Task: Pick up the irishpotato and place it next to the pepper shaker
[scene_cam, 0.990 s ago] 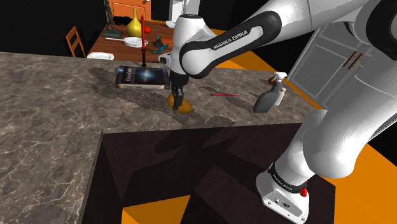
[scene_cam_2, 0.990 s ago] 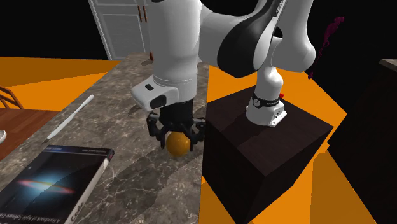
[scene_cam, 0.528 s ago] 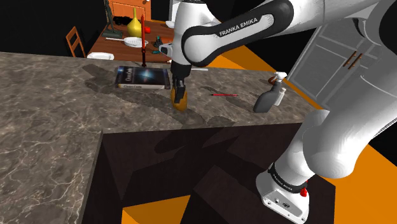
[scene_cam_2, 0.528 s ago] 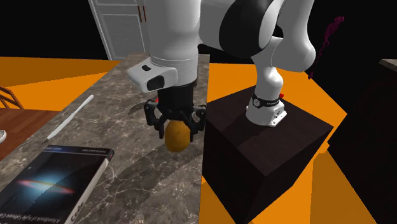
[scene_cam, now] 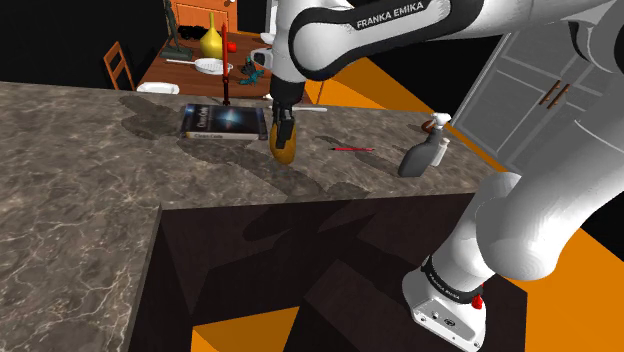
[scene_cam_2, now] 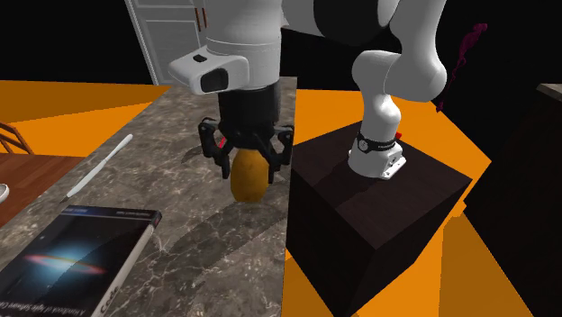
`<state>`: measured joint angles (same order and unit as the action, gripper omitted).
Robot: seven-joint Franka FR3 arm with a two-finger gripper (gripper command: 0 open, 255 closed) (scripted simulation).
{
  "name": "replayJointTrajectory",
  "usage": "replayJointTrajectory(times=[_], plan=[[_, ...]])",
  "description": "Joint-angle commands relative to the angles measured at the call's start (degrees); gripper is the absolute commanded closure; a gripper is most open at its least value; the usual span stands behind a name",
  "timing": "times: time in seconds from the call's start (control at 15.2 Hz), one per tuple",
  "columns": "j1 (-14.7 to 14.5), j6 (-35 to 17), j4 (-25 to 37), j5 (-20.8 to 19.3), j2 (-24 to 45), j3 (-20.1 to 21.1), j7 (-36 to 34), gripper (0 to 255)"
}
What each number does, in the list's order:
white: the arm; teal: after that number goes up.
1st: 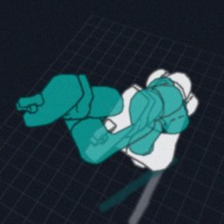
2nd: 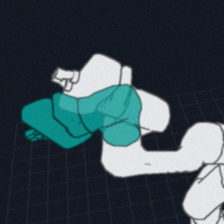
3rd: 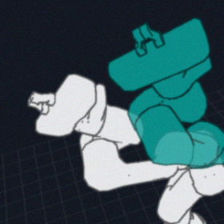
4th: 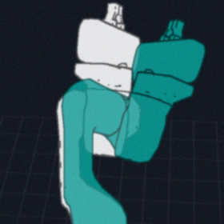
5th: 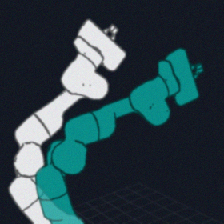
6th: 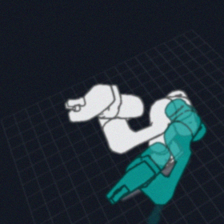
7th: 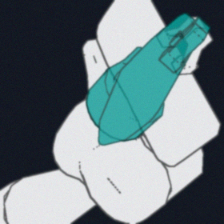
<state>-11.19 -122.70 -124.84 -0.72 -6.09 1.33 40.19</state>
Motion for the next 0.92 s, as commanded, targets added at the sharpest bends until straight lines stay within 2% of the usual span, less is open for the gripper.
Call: replayJointTrajectory(times=[0.0, 0.73, 0.86], plan=[[0.02, 1.43, 1.13, 0.02, -0.28, -0.03, 0.07, 255], [0.01, 9.86, 7.61, 0.12, -2.23, -0.04, 0.22, 255], [0.52, 9.78, 6.28, 0.11, -3.49, -0.73, 1.41, 255]])
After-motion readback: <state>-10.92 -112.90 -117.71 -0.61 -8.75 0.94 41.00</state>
